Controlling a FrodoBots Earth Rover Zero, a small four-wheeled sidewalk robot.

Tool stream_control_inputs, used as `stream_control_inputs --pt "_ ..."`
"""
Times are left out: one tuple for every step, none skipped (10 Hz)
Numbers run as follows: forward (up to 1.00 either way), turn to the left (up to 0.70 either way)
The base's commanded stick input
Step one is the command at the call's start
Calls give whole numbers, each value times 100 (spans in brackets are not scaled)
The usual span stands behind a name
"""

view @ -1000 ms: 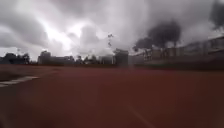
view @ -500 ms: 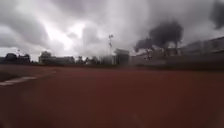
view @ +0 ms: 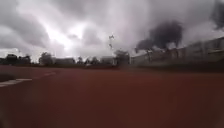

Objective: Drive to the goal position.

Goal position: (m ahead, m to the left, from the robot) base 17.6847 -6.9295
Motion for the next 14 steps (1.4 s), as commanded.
stream_control_inputs --pt "70 0" --pt "70 0" --pt "70 0" --pt "70 0" --pt "70 0" --pt "70 0" --pt "70 0" --pt "70 0" --pt "70 0" --pt "70 0" --pt "70 0" --pt "70 0" --pt "70 0" --pt "70 0"
